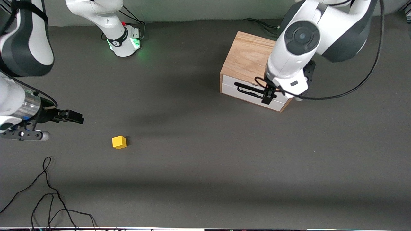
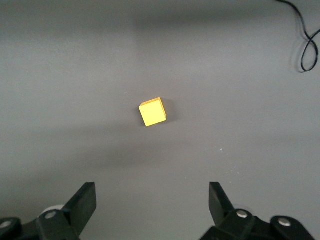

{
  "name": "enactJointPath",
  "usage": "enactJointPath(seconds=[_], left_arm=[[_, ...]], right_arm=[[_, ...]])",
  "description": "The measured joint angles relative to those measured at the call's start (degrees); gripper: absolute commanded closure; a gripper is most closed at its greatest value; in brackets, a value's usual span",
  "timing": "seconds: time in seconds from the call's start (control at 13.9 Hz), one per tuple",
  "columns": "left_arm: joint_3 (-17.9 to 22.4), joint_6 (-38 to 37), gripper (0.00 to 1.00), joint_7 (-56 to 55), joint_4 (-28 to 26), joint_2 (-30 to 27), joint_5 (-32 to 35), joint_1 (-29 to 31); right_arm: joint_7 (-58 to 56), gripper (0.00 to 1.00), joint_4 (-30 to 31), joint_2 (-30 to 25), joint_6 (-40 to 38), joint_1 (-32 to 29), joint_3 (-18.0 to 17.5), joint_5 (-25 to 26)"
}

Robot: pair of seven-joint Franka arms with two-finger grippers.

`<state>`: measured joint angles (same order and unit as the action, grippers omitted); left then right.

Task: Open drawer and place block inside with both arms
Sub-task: 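Reach the left gripper to the drawer handle while the right gripper approaches the cube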

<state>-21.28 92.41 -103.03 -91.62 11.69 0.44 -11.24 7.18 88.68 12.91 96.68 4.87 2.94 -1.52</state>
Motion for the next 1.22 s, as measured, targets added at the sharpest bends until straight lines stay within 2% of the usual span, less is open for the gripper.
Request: enactJointPath(seconds=[0.29, 0.57, 1.01, 1.22], left_arm=[[0.03, 8.03, 0.0, -3.49, -3.44, 3.98, 0.05, -0.12], [0.03, 14.49, 0.0, -3.88, -9.66, 5.75, 0.24, -0.19], [0.03, 17.83, 0.0, -4.03, -13.81, 7.88, 0.32, -1.51], [0.04, 19.62, 0.0, -4.14, -15.86, 8.43, 0.39, -2.17]], right_arm=[[-0.66, 0.0, 0.36, 3.58, 3.06, 0.02, -0.07, 0.0], [-0.91, 0.0, 3.73, 7.34, 11.88, 0.09, -0.13, 0.04], [-1.43, 0.0, 6.26, 11.21, 17.49, 3.15, -0.33, 0.06], [-3.37, 0.0, 10.2, 12.93, 24.92, 3.37, -0.33, 0.08]])
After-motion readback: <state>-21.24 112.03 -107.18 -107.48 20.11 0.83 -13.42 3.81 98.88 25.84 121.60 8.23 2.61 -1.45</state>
